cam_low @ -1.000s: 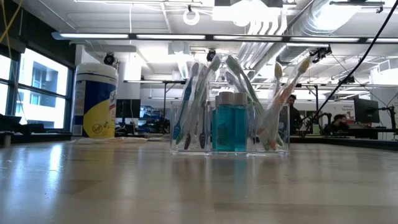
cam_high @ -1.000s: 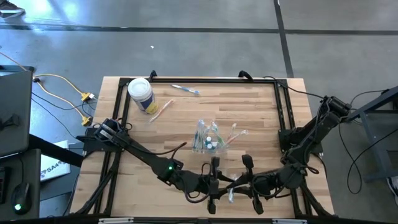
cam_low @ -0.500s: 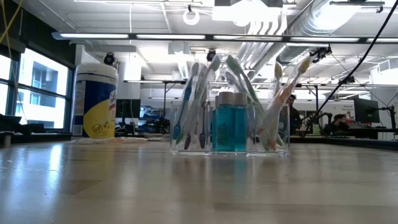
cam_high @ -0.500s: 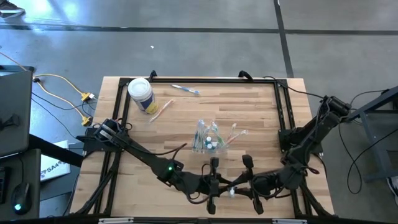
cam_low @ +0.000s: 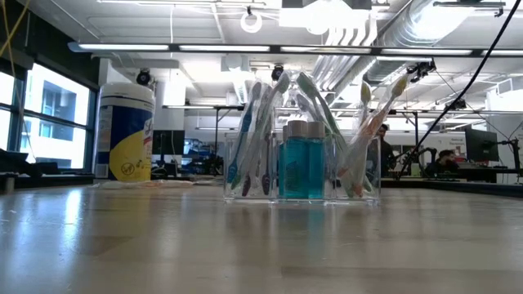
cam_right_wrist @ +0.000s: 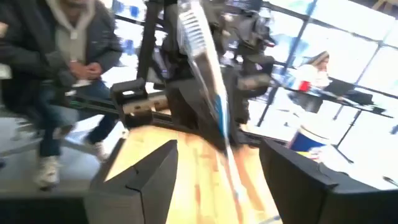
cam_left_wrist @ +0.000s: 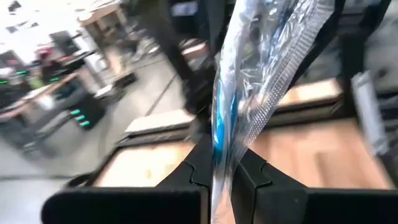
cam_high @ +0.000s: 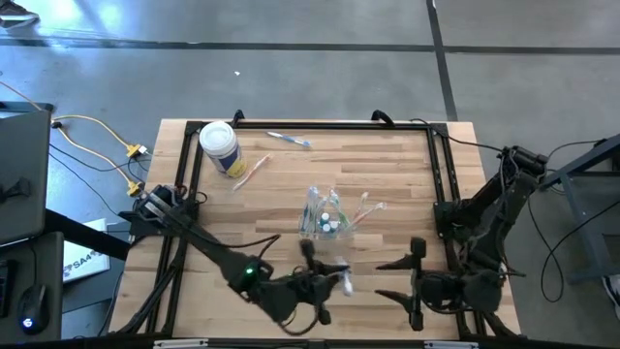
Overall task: Pick & Place toothbrushing station
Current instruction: Put the bottom blue toothbrush into the transparent organizer
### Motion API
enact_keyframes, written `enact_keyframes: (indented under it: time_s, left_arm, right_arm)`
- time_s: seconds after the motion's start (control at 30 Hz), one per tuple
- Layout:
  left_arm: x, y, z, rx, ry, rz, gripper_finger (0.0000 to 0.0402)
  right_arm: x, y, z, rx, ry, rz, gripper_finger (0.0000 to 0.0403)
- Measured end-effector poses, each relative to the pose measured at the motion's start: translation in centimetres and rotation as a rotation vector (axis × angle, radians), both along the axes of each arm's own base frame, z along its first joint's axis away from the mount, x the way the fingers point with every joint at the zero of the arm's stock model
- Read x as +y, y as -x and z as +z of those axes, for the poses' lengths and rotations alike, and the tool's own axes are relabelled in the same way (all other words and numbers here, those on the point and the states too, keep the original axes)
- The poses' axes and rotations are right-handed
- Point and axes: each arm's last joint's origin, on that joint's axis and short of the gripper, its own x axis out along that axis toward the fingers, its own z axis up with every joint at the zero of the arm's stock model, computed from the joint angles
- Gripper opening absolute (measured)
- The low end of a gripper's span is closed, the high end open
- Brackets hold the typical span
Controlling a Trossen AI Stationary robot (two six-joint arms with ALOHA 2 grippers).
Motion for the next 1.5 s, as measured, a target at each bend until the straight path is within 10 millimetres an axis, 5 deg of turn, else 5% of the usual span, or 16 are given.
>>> enact_keyframes:
  time_s: [0.27,0.63,0.87,1.03,1.2,1.3,1.5]
  left_arm:
    - [2.7,2.5,-0.4,0.137,0.101,0.209,0.0017]
    - [6.6,2.7,-6.1,0.167,0.181,0.416,0.0017]
    - [7.9,4.4,-8.0,0.187,0.226,0.429,0.0017]
    - [9.2,6.9,-7.5,0.166,0.277,0.391,0.0017]
    - [10.3,7.9,-6.9,0.122,0.365,0.074,0.0017]
    - [11.6,8.5,-7.7,0.057,0.372,-0.056,0.0017]
    - [14.6,8.7,-10.2,-0.02,0.421,-0.038,0.0017]
  right_arm:
    - [0.8,1.8,-0.4,0.012,0.038,-0.043,0.0216]
    - [0.7,2.2,-1.4,0.049,-0.027,-0.067,0.0213]
    - [0.6,2.3,-1.8,0.066,-0.033,-0.076,0.0213]
    - [0.5,2.3,-1.8,0.067,-0.032,-0.08,0.0213]
    - [0.2,1.9,-1.9,0.073,-0.021,-0.096,0.0213]
    - [-0.2,1.2,-2.0,0.08,-0.021,-0.114,0.0213]
    - [-0.8,0.1,-2.2,0.111,-0.04,-0.096,0.0212]
